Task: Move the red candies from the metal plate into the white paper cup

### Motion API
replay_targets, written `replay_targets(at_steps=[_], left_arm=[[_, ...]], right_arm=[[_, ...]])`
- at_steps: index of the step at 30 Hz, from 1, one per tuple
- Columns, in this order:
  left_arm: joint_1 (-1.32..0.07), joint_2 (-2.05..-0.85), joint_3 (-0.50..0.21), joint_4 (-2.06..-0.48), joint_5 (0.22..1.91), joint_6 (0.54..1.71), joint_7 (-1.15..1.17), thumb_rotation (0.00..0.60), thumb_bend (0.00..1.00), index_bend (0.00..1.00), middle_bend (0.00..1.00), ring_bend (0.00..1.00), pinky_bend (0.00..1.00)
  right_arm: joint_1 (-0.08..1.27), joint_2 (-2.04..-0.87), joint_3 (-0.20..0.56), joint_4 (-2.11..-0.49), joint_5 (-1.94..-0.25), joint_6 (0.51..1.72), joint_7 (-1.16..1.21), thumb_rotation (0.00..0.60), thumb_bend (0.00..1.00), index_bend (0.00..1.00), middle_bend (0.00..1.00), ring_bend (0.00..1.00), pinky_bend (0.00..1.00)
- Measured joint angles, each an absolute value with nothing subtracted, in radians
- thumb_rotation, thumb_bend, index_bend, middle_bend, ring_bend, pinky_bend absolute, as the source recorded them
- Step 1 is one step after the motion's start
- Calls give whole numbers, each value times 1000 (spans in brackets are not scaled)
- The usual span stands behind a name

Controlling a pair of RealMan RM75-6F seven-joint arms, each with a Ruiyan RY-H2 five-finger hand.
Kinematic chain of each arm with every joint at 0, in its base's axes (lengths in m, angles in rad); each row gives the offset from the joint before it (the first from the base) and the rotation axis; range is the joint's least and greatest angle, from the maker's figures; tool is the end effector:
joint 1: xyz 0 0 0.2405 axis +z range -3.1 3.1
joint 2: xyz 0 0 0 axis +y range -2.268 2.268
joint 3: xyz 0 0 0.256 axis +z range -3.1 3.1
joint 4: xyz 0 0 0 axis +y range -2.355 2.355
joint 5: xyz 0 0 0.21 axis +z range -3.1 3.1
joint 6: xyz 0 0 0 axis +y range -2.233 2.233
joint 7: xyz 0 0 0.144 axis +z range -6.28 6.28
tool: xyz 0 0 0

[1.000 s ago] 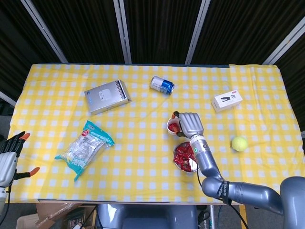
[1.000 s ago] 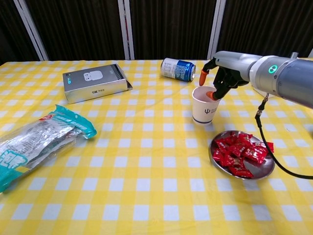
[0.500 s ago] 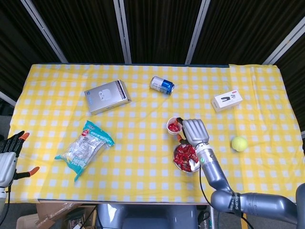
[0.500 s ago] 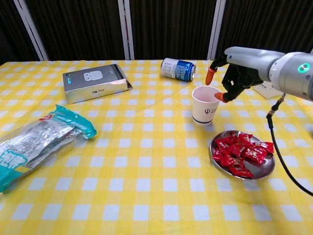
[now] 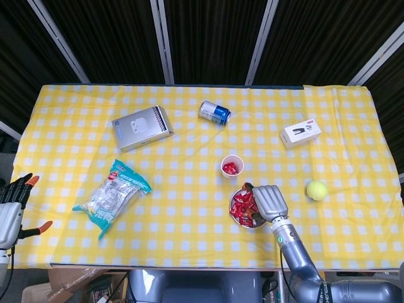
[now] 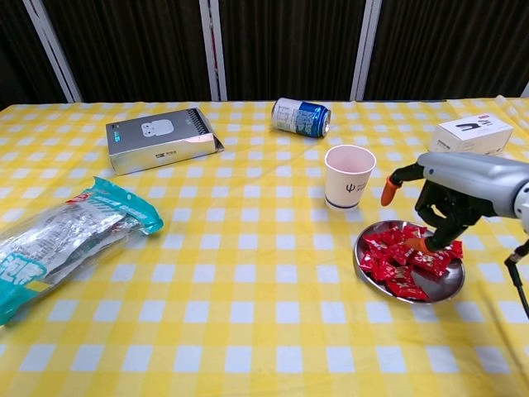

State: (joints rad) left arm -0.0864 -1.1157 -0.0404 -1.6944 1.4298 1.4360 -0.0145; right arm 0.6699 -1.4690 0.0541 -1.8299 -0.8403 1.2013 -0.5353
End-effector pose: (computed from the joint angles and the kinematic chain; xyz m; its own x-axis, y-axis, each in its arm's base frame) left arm -0.3068 0.1776 0.1480 0.2998 0.0657 0.9517 0.9513 0.0549 -0.3034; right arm -0.1651 -0.2772 -0.0005 0.3645 -0.3830 0.8488 -0.9311 -0.1630 0.3263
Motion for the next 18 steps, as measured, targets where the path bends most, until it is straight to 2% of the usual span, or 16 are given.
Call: replay_targets(at_steps=[13, 18], left_arm=[[-86, -1118, -40, -1687, 1428, 1432, -17, 600, 38, 0, 0, 0, 0], [-88, -1116, -40, -1686, 1426, 1427, -20, 600, 38, 0, 0, 0, 0]], right_arm=[[641, -1556, 53, -1660, -837, 1149, -488, 600, 350, 315, 833, 845, 950], [635, -1574, 61, -1620, -830, 1118, -472, 600, 350, 402, 833, 845, 950]])
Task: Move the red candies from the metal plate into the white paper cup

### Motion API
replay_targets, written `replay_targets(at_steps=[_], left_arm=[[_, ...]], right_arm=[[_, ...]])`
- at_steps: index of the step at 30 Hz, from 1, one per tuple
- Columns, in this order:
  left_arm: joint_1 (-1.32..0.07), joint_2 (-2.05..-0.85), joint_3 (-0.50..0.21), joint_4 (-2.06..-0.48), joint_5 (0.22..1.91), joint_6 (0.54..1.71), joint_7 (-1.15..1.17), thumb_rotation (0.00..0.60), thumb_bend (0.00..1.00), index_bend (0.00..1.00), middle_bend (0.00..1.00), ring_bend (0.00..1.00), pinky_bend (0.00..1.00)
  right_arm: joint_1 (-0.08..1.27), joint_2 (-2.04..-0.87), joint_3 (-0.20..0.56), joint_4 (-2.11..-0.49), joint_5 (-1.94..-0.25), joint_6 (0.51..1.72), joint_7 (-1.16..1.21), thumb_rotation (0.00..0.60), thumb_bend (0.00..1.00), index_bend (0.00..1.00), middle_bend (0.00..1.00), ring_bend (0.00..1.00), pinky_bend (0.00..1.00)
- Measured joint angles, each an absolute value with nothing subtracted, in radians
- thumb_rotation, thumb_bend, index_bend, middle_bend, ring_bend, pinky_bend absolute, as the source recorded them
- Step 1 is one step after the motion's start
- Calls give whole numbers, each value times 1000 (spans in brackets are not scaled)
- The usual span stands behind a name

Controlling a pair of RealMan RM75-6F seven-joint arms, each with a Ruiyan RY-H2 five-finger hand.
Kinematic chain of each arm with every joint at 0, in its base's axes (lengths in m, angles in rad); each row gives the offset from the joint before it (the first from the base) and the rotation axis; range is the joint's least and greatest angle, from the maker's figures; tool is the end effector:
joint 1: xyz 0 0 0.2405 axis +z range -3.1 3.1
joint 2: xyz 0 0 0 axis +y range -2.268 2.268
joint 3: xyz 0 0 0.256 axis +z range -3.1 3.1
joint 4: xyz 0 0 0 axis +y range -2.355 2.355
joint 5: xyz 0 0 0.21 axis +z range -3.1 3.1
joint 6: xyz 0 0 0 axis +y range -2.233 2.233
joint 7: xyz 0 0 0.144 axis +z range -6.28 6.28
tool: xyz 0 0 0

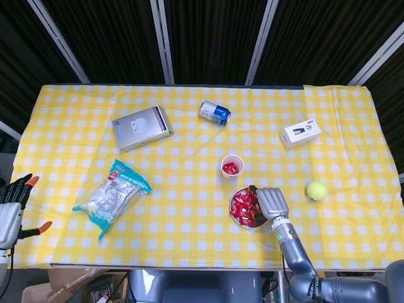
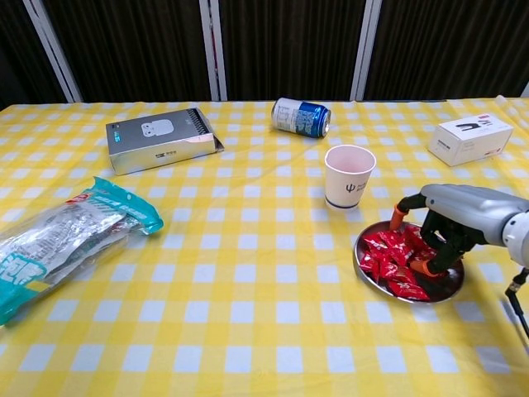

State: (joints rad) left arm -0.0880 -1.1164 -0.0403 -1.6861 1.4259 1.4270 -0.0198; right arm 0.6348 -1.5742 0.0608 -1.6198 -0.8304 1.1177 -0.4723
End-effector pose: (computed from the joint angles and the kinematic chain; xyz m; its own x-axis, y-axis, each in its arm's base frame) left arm -0.3091 0.1781 0.1475 0.3009 0.0732 0.9509 0.9505 0.0584 -0.3052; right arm -0.1983 -0.2854 -0.0313 0.3478 -0.4204 0.8380 -0.9357 -0.0988 0.3387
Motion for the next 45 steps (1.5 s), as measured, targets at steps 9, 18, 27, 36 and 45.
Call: replay_targets(at_steps=[9, 18, 27, 36, 45], left_arm=[[-90, -1114, -42, -1693, 1422, 1423, -17, 600, 38, 0, 0, 0, 0], [-90, -1111, -43, -1697, 1420, 1422, -19, 600, 38, 0, 0, 0, 0], [-90, -1111, -43, -1697, 1418, 1419, -23, 600, 38, 0, 0, 0, 0], [-94, -1109, -43, -1704, 1415, 1413, -19, 600, 38, 0, 0, 0, 0], [-98, -1107, -46, -1704, 1404, 1400, -23, 600, 38, 0, 0, 0, 0]], right_arm=[[625, -1613, 72, -1578, -862, 1097, -437, 600, 544, 611, 833, 845, 950], [617, -1614, 106, -1585, -899, 1104, -422, 600, 626, 633, 833, 845, 950], [624, -1543, 157, -1678, -891, 1123, -461, 600, 637, 633, 833, 845, 950], [670, -1475, 248, -1745, -818, 1128, -508, 600, 637, 633, 833, 845, 950], [738, -1501, 293, -1674, -736, 1083, -529, 600, 637, 633, 833, 845, 951]])
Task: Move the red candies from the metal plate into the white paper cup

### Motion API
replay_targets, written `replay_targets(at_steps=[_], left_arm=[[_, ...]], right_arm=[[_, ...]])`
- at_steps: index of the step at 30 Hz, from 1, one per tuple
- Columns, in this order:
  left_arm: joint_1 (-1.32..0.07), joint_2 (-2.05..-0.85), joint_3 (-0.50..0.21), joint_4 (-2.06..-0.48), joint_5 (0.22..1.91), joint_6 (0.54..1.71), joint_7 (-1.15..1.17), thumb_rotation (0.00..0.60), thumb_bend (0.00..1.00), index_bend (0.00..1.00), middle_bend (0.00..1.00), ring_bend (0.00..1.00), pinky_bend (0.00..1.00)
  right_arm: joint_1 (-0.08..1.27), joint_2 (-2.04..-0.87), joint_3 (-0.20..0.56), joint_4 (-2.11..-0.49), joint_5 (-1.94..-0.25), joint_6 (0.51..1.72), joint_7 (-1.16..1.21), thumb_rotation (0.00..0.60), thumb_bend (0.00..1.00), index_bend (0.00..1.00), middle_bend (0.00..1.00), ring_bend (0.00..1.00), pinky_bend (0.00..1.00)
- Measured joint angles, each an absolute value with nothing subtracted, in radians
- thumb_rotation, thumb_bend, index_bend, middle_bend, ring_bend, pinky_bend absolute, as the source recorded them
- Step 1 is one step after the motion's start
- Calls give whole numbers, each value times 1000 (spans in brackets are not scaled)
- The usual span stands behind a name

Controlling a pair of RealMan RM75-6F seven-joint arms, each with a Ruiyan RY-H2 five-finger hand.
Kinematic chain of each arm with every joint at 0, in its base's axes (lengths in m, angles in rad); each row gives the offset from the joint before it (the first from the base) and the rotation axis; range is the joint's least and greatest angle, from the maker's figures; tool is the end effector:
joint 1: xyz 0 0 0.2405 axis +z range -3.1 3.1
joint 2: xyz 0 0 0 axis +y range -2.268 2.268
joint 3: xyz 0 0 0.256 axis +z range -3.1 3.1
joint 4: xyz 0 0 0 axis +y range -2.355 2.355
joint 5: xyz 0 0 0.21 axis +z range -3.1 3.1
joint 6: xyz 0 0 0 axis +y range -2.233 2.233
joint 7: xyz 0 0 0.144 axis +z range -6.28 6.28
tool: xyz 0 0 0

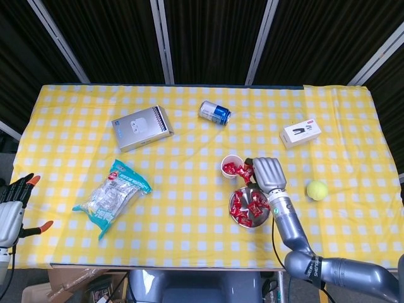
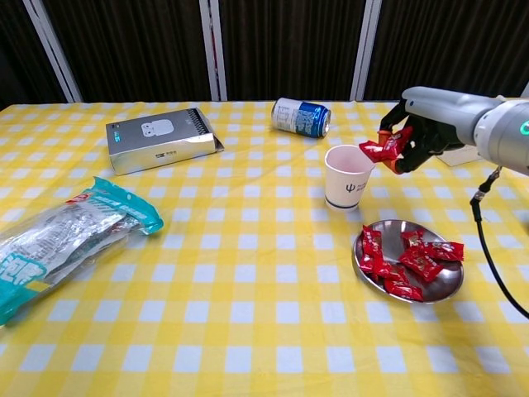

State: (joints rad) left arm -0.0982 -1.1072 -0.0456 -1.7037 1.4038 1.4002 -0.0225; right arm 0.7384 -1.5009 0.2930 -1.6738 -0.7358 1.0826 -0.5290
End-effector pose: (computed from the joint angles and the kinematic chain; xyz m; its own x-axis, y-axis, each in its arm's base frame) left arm -0.3081 0.1816 0.1468 0.2855 0.0917 0.9540 0.9538 0.0696 -0.2921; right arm -0.1393 -0.3489 0.0146 0.2858 -0.2783 0.9170 -0.9580 -0.1063 0.2663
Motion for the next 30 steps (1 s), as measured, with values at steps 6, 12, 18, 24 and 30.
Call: replay_targets(at_steps=[6, 12, 18, 24, 30], left_arm=[[-100, -1102, -47, -1708, 1394, 1391, -29, 600, 38, 0, 0, 0, 0], [-100, -1097, -47, -1711, 1388, 1385, -38, 600, 38, 0, 0, 0, 0], [-98, -1095, -46, -1710, 1387, 1388, -41, 600, 38, 0, 0, 0, 0], [-96, -1095, -46, -1710, 1387, 1391, -41, 600, 38, 0, 0, 0, 0], [-97, -1095, -47, -1714, 1387, 1391, -37, 600, 38, 0, 0, 0, 0]], right_arm=[[777, -1541, 301, -1596, -710, 1049, -531, 600, 637, 633, 833, 845, 950], [807, -1573, 302, -1534, -704, 1025, -523, 600, 637, 598, 833, 845, 950], [819, -1582, 302, -1512, -701, 1022, -517, 600, 624, 474, 833, 845, 950], [823, -1581, 298, -1515, -701, 1027, -517, 600, 569, 412, 833, 845, 950], [823, -1577, 293, -1531, -704, 1042, -522, 600, 569, 412, 833, 845, 950]])
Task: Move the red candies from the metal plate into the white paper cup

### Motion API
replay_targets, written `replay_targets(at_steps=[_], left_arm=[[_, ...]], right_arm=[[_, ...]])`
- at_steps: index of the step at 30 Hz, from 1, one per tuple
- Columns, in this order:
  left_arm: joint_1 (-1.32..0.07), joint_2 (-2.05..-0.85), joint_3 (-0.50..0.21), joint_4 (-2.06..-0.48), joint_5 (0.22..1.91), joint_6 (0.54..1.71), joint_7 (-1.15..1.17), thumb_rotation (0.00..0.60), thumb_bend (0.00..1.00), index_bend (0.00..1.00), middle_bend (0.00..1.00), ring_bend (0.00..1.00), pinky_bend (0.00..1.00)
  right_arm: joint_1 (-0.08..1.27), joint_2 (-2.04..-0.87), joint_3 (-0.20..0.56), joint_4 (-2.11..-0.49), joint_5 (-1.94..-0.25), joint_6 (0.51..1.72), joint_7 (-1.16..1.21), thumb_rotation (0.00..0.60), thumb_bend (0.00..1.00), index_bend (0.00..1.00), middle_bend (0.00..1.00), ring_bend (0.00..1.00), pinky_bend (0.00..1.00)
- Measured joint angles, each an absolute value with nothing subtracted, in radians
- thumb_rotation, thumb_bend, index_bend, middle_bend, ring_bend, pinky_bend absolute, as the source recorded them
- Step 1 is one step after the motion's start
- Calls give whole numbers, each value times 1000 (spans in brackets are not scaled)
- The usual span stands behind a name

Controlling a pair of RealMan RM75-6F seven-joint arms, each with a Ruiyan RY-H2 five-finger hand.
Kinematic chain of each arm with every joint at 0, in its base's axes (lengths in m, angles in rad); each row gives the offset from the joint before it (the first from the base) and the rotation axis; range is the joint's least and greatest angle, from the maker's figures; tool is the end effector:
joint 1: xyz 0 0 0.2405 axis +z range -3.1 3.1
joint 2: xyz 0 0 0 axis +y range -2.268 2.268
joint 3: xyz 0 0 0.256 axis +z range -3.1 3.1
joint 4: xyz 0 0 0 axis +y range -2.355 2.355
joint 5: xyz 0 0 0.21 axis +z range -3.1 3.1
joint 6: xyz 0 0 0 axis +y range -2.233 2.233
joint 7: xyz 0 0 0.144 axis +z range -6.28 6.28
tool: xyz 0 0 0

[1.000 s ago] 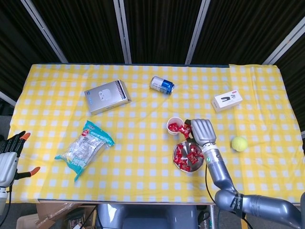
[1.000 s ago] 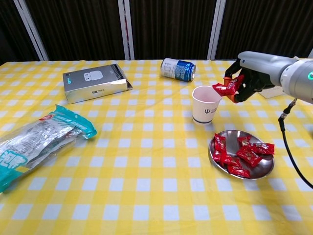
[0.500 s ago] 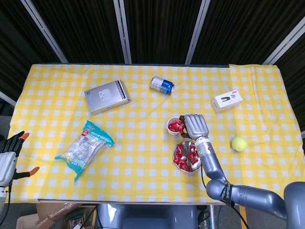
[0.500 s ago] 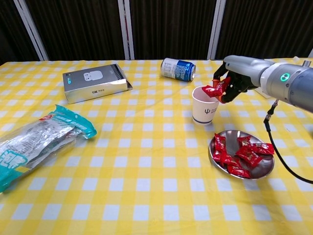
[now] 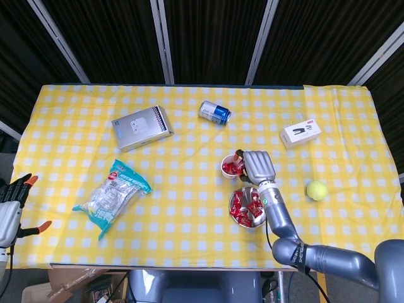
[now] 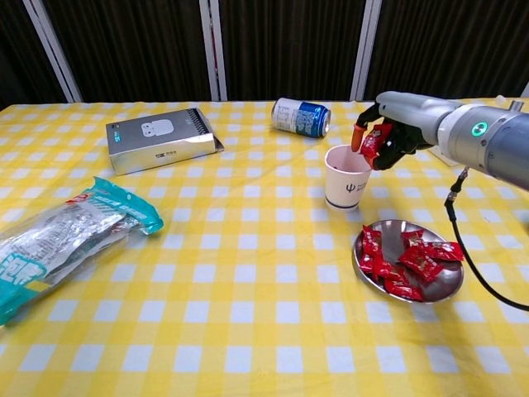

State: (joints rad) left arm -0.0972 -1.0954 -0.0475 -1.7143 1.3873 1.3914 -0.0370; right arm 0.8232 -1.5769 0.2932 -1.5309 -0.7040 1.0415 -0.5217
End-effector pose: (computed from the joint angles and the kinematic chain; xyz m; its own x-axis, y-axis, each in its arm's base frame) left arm -0.3096 0.1813 0.1494 0.2691 0.0970 0.9582 0.9567 0.0878 -0.2775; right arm -0.1295 -0.3715 -0.0053 0.3160 -0.2750 0.9080 -0.9481 -0.1260 0.2918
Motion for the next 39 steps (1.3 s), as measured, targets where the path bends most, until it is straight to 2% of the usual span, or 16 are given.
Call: replay_targets(at_steps=[19, 39], left_arm=[[-96, -1095, -47, -1710, 1389, 1392, -43, 600, 37, 0, 0, 0, 0], [-96, -1093, -49, -1714, 1386, 1391, -46, 600, 38, 0, 0, 0, 0]], right_arm=[[870, -1582, 292, -1518, -676, 1075, -628, 600, 569, 385, 833, 845, 950], [912, -1658, 274, -1435, -682, 1150, -738, 600, 540, 321, 833, 845, 950]])
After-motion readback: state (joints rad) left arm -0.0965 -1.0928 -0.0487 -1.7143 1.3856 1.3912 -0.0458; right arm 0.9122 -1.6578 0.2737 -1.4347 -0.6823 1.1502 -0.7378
